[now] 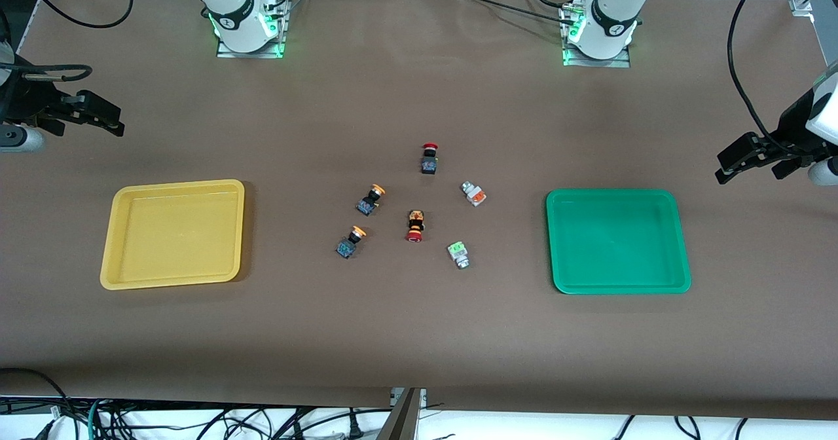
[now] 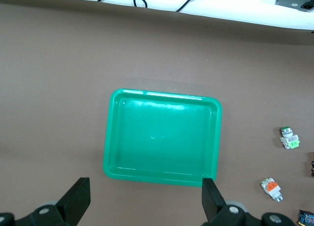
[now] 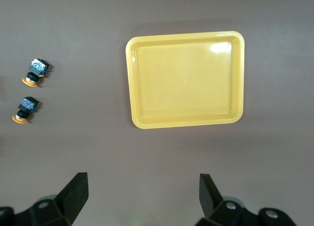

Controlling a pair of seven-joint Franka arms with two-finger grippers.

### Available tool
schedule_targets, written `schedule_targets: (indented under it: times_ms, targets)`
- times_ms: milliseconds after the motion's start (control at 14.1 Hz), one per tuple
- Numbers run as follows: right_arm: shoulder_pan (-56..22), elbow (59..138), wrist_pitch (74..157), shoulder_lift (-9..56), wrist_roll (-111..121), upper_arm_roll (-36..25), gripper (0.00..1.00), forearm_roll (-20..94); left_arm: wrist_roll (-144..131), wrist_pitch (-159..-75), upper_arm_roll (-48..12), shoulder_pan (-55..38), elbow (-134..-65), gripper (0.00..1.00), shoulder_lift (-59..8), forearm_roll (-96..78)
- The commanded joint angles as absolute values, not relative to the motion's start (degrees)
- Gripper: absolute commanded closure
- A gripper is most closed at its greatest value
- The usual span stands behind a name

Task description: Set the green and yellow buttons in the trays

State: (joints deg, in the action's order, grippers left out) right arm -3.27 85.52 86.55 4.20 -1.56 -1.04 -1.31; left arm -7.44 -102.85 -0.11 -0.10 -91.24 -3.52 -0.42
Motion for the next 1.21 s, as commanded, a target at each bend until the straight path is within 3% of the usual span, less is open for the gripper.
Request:
schedule_targets:
  times_ms: [0,569,711,924,1138]
  targets:
    - [-2.99,84.99,86.57,4.31,-1.41,-0.88,0.0,-1.49,-6.94,-101.6,-0.26,0.18,-89.3,0.0,-4.39,-0.88]
    - [-3.16,84.99,86.92,5.45,-1.23,-0.7,0.0,-1.41,-6.86,-101.6,-0.26,0.18,-89.3,0.0,-4.39,-0.88]
    - [-3.08,84.99,86.75,10.7,-1.23,-0.7,0.0,-1.41,-6.94,-101.6,-0.26,0.18,-89.3,0.0,-4.39,-0.88]
    - [-2.99,84.99,88.32,12.65,-1.75,-0.79,0.0,-1.41,-6.94,-101.6,-0.26,0.18,-89.3,0.0,-4.39,-0.88]
    - [-5.09,84.99,97.18,18.18,-7.0,-0.35,0.0,0.43,-6.94,-101.6,-0.26,0.18,-89.3,0.0,-4.39,-0.79]
